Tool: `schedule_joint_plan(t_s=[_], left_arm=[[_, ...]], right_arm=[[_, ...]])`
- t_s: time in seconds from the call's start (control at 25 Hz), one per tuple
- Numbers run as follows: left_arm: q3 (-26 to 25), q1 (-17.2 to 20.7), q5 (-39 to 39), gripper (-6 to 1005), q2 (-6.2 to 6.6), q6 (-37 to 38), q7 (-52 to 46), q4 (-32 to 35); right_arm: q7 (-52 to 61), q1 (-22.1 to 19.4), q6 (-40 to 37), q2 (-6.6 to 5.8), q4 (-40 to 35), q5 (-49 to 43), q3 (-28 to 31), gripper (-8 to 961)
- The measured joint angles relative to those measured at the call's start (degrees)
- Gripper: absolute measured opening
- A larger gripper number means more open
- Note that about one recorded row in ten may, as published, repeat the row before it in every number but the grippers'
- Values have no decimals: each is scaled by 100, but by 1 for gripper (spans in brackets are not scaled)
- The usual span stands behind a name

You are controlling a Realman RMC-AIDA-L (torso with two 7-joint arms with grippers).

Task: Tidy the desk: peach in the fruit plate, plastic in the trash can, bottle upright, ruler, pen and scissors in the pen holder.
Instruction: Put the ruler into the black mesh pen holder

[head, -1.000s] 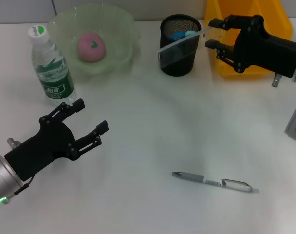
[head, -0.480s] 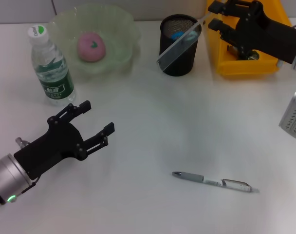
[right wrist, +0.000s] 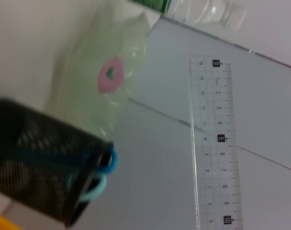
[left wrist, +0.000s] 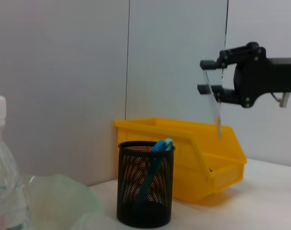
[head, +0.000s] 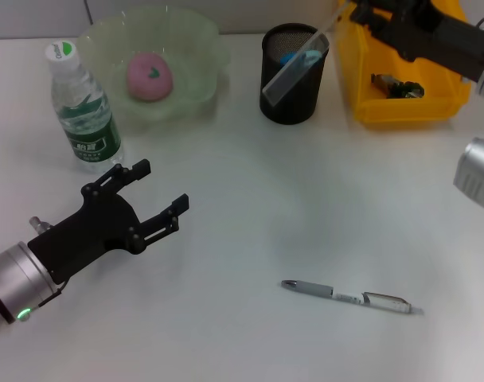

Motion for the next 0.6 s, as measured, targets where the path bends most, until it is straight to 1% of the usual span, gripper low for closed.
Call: schedule_joint_plan(t_s=[0.16,0.2,0.24,0.32,0.44,0.52,0.56,0.6], left_arm=[[0,-49,-30,827,-8,-77,67,-21],[0,-78,-74,827,-12,-87,158,-82],[0,-78,-74,827,-12,-87,158,-82],[0,-106,-157,827,-13,-95,240,-147],[0,-106,-200,828,-14,-100,240,-173],[0,-106,-242,828,-14,-106,240,-208],[0,-106,-242,828,-14,-106,240,-208],[0,-105,-252,828,-14,-107,240,-238]], right_arm=[[-580,0,154,1,6,224,-61,377],[-886,-1,258,6,12,314,-86,377],[-886,-1,258,6,12,314,-86,377],[-1345,31,454,7,31,477,-127,377],[-1597,69,561,7,68,675,-165,377],[-2114,174,824,7,173,1104,-200,377],[-2114,174,824,7,173,1104,-200,377],[-2410,274,909,3,313,1394,-201,377]])
